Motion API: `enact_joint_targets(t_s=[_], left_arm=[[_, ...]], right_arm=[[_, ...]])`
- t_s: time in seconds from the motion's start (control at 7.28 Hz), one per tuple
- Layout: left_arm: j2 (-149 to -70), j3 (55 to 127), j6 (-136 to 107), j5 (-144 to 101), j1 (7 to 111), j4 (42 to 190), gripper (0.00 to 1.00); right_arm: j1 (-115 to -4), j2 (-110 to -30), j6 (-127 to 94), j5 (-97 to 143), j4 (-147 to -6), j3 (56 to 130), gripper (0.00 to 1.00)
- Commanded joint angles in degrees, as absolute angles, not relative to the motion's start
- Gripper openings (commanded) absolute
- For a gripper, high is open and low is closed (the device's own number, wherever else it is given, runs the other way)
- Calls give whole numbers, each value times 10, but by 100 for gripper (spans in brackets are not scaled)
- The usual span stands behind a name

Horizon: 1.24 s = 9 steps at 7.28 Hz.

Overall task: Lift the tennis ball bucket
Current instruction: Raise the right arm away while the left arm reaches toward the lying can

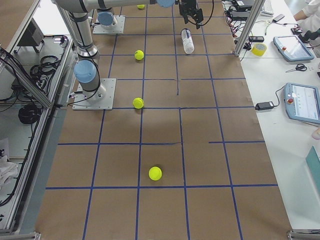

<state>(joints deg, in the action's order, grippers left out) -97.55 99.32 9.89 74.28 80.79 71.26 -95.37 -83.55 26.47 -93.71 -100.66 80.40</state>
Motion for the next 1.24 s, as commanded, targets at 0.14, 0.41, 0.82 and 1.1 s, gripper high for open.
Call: enact_joint_targets(t_s=[0.14,0.41,0.82,1.1], left_arm=[[-1074,999,101,641,798,603,100],[-1127,998,100,615,798,573,100],[-1176,998,95,554,798,564,100],[-1193,999,91,525,798,564,100]], right_arm=[[-955,-862,66,-934,-938,850,100],[-952,-876,-60,-934,-945,862,100],[-944,-879,-81,-934,-957,855,100],[-932,-879,-88,-934,-956,847,100]])
